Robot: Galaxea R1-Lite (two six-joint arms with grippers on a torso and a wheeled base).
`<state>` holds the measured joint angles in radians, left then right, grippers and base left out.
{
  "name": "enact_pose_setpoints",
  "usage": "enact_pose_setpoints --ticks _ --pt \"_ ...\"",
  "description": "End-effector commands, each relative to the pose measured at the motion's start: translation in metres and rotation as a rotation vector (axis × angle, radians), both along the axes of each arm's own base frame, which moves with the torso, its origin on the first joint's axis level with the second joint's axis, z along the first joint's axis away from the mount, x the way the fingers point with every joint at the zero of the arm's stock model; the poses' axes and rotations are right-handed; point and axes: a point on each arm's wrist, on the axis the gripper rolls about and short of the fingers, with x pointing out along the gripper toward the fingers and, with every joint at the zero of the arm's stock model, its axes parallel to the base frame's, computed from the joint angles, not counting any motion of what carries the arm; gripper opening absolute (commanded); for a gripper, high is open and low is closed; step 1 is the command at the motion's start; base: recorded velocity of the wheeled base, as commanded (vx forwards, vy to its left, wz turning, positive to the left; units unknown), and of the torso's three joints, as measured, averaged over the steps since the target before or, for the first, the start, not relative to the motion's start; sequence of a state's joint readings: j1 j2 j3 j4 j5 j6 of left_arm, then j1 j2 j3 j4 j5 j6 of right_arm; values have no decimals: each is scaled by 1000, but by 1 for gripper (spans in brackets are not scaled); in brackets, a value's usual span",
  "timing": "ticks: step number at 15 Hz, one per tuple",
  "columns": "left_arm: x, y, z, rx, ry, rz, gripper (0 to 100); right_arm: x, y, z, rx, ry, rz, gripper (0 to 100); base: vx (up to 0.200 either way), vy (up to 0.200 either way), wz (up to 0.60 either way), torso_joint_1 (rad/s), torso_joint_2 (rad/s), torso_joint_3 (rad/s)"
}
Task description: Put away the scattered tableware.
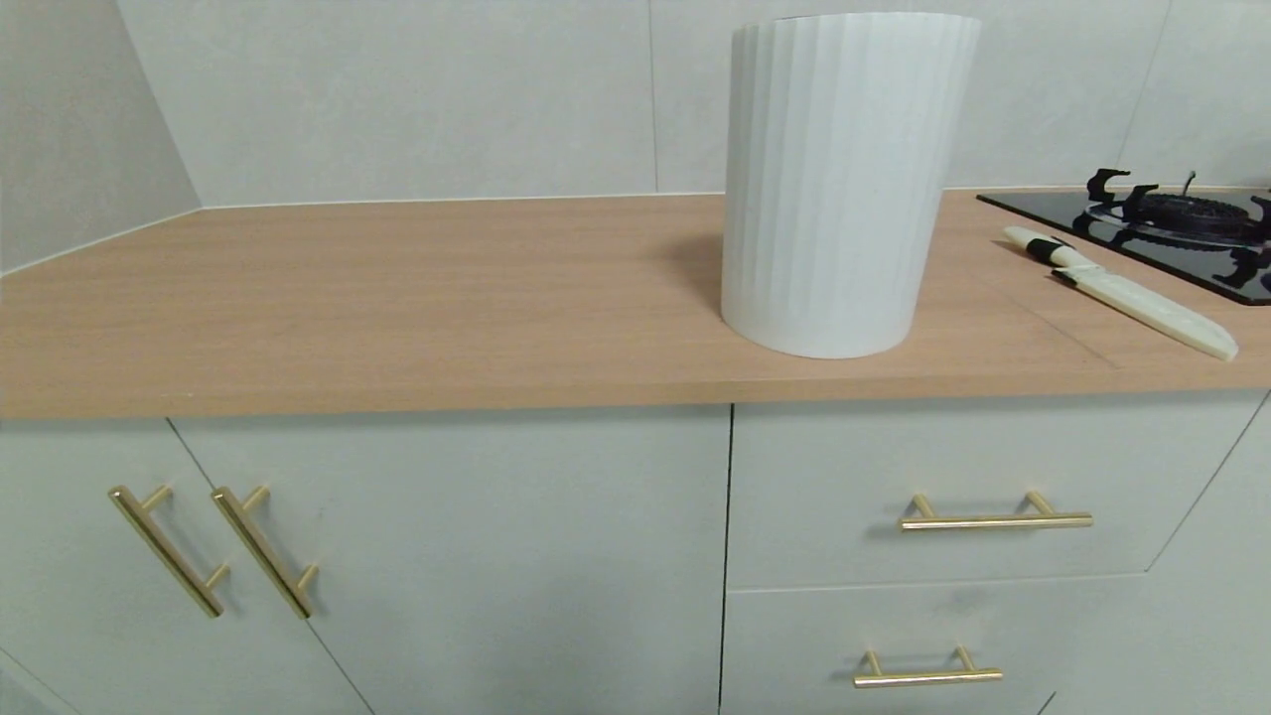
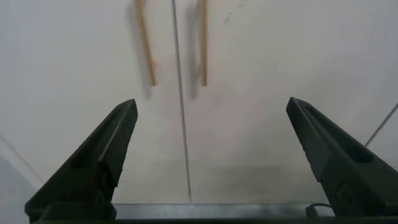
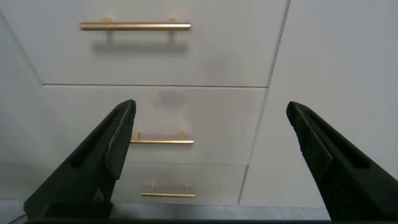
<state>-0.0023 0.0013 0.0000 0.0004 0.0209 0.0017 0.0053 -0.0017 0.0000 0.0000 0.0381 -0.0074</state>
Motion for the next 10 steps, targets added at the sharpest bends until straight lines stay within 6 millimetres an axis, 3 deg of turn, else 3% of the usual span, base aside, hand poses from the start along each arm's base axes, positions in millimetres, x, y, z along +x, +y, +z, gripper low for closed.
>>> enact_pose_setpoints --ticks 1,4,10 --pt "0 0 0 0 0 1 100 0 0 0 0 0 1 100 0 -200 0 2 2 2" --pt "0 0 0 0 0 0 100 0 0 0 0 0 1 100 0 -200 0 1 2 2" --pt "0 0 0 -2 0 1 100 0 0 0 0 2 1 100 0 0 0 0 0 0"
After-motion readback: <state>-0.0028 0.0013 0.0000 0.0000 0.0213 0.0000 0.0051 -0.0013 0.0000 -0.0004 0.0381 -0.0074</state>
